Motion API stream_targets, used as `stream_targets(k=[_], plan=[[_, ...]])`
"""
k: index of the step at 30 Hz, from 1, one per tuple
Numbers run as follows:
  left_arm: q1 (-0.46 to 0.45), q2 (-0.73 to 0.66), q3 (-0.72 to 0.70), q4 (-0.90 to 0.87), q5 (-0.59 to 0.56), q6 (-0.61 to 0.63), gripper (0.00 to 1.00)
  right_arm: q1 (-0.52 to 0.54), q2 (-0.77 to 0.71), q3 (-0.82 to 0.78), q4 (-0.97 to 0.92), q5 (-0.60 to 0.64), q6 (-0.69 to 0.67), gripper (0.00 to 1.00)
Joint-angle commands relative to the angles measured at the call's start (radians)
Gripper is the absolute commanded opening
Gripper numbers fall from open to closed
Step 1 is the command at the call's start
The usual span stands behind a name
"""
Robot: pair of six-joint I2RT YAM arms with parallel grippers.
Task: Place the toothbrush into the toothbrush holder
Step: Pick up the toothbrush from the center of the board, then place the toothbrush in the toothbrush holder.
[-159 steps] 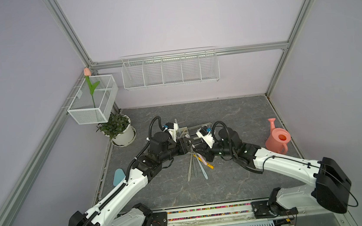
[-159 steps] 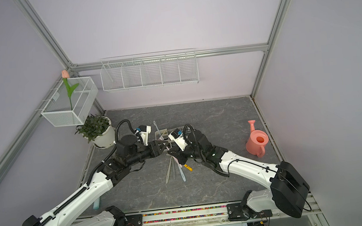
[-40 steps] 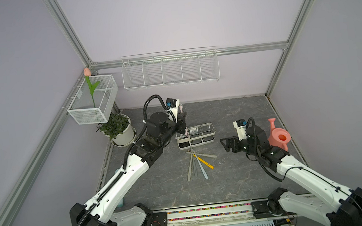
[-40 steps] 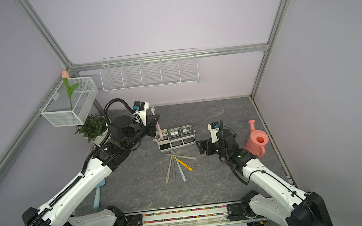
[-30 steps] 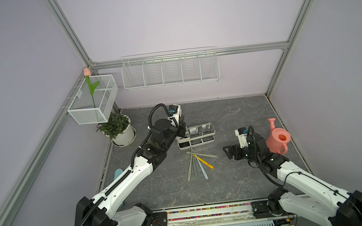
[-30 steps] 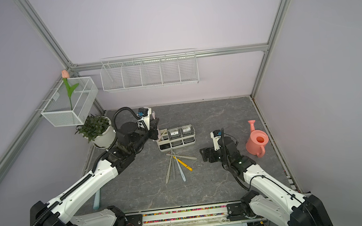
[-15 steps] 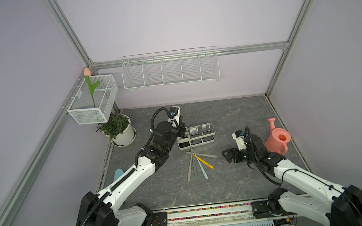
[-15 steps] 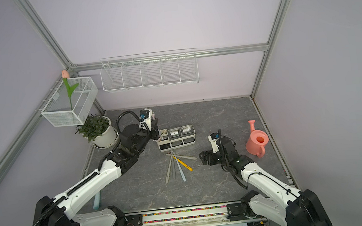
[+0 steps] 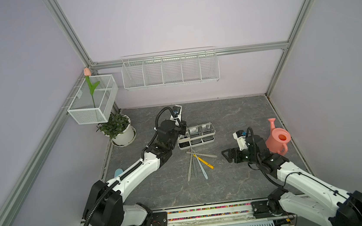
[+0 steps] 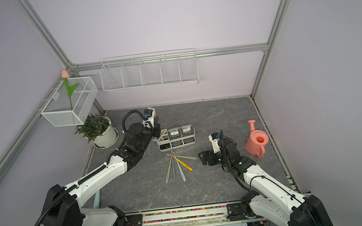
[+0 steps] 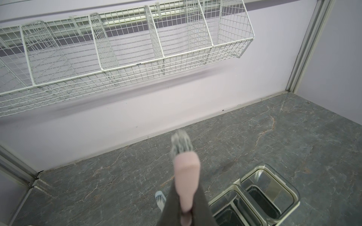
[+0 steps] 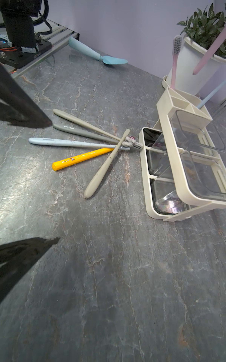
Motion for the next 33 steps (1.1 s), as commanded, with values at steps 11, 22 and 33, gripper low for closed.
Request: stream_targets(k=[11, 22, 33], plan=[[0.068, 0.033, -0.047, 0.125, 0.037, -0.043, 0.0, -0.008, 0.025, -0.011, 0.016, -0.029, 0.006, 0.89], [0.097, 0.049, -0.069, 0.131, 0.056, -0.094, 0.0, -0.007, 0.077, -0.007, 0.04, -0.038, 0.03, 0.89], [0.114, 0.066, -0.073, 0.138, 0.112, -0.14, 0.0, -0.008, 0.076, -0.006, 0.055, -0.062, 0.056, 0.89]])
